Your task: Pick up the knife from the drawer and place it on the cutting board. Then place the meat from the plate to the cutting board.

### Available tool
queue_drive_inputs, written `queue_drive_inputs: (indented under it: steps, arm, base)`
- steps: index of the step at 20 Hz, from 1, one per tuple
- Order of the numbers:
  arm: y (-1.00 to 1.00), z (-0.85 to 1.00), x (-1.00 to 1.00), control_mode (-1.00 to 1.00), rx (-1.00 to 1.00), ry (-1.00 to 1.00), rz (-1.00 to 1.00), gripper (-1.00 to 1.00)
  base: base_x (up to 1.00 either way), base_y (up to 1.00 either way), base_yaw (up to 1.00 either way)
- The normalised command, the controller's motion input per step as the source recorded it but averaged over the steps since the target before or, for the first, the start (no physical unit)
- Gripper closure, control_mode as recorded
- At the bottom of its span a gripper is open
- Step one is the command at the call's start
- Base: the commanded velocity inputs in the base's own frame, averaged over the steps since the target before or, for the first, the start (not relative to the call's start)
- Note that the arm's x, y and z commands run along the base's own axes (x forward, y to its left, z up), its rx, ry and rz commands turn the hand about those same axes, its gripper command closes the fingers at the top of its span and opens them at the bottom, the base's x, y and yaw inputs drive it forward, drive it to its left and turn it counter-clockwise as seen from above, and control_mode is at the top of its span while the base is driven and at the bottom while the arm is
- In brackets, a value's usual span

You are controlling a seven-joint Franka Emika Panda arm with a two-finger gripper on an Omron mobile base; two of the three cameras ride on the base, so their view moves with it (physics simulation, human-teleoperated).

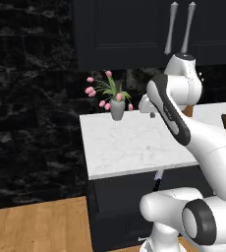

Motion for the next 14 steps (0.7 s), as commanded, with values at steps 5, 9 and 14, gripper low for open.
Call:
queue_drive_inputs:
  steps: [5,9,14]
  arm:
    - [0.00,0.00,0.00,1.00,0.00,0.00,0.00,-1.00]
    - [0.00,0.00,0.00,1.00,0.00,0.00,0.00,-1.00]
    - [0.00,0.00,0.00,1.00,0.00,0.00,0.00,-1.00]
  base:
    - [-0.12,-0.22,-0.01]
    - [-0.82,-1.00,-0.05]
    - [-0.44,-1.00,-0.05]
